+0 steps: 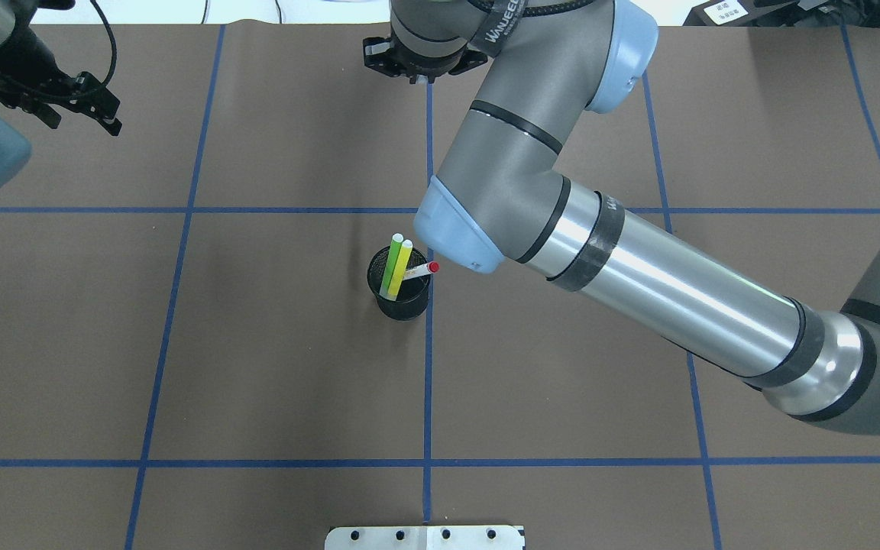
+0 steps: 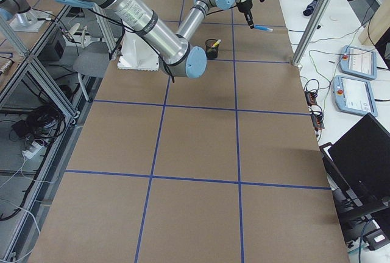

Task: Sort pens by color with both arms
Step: 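Lift the blue marker out of the cup with the right gripper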

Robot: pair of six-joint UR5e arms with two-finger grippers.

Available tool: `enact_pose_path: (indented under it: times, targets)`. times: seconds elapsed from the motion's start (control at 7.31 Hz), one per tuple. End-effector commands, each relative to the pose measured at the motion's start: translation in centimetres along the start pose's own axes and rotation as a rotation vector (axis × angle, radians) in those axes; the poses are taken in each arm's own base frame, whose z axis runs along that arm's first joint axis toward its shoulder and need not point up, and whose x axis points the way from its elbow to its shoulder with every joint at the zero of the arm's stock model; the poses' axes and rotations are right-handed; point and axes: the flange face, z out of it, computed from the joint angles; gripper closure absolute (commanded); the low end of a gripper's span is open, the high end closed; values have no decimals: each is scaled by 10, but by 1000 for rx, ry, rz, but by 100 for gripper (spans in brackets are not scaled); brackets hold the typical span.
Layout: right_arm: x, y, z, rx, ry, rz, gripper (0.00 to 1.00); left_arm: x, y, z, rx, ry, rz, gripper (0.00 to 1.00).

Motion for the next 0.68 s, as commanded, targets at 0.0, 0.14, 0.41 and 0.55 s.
enact_pose_path:
  times: [0.0,0.14,0.41,0.55]
  targets:
    - [56,13,79,37,68,-18,100,3,-6,0,1,0,0,1]
    - [64,16,107,54,76,-20,100,4,-6,-1,2,1,0,1]
    - [50,47,141,83,84,-50,100,7,-8,-3,5,2,3,1]
    - [46,59,155,87,83,-61,100,8,-9,-3,4,2,2,1]
